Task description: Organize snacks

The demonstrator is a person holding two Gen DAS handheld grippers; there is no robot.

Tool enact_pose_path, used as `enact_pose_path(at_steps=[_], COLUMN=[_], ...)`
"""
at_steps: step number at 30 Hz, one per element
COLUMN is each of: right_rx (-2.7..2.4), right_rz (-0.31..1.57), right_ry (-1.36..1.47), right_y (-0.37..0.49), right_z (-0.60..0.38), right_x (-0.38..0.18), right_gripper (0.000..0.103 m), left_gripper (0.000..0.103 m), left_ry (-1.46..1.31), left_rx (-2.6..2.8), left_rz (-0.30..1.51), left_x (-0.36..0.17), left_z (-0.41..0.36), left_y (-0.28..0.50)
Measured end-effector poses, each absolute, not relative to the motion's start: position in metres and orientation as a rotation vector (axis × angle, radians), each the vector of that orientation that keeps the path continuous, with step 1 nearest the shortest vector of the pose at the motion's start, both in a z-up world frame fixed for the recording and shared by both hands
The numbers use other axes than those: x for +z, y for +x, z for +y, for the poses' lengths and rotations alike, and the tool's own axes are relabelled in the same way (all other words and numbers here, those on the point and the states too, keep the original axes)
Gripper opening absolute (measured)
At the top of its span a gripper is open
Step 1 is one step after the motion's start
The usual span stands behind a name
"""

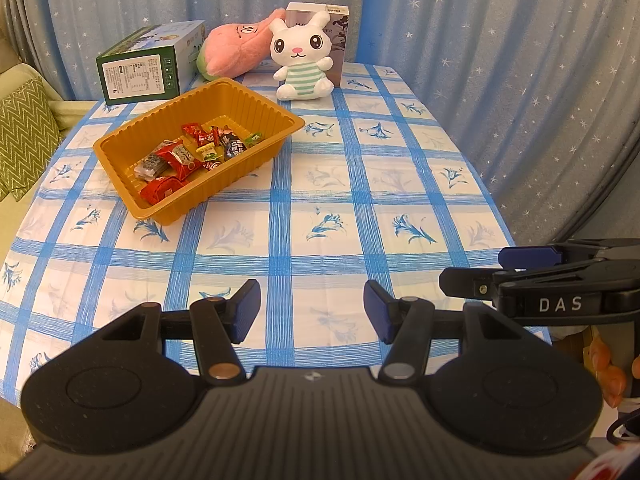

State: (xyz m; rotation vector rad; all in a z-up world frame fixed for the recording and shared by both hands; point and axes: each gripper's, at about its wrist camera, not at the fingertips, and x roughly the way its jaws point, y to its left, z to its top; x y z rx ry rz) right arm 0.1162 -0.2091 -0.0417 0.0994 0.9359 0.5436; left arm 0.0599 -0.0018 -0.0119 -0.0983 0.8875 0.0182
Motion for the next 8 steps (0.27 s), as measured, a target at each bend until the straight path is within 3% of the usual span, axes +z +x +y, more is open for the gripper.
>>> enact_pose_path(at_steps=[8], right_rx=[0.544], right_rz=[0.937], right_ry=[0.099], right_y=[0.1154], right_z=[-0.2067], right_x=[-0.0416], right_gripper=[0.082], left_gripper=[0.054], left_ry=[-0.089], left_rx=[0.015], left_rz=[0.876], left_x=[-0.0122], left_z=[0.0054], left_y=[0.0584])
